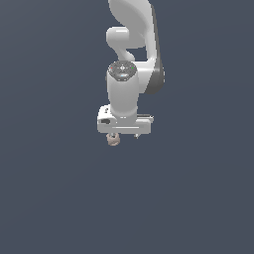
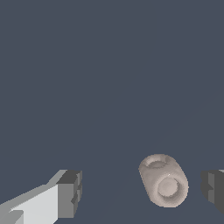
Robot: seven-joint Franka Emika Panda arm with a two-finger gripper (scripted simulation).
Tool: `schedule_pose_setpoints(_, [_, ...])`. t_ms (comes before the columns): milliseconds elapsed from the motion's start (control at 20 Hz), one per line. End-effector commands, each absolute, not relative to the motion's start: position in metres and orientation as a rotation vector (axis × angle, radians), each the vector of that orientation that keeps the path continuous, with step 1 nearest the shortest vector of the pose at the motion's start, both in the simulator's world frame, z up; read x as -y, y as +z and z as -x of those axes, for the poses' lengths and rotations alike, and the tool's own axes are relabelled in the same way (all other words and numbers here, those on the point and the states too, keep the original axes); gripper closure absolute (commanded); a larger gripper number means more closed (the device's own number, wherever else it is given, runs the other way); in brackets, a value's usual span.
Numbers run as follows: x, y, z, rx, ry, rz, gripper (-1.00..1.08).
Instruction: Pick up the object and move it to a goal position.
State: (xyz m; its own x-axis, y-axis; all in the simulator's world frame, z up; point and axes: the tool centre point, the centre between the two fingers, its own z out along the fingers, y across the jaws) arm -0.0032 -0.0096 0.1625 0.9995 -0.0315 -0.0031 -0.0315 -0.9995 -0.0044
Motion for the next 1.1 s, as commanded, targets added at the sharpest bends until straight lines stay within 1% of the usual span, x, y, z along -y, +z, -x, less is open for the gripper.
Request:
schedule_pose_setpoints(0, [0.01, 0.163, 0.003, -0.049, 0.005, 3.137, -0.92])
schedule_pose_setpoints(500, [0.016, 0.178, -0.003, -0.05, -0.016, 3.148, -0.92])
schedule_pose_setpoints(1050, [0.027, 0.162, 0.008, 0.032, -0.013, 3.147, -0.92])
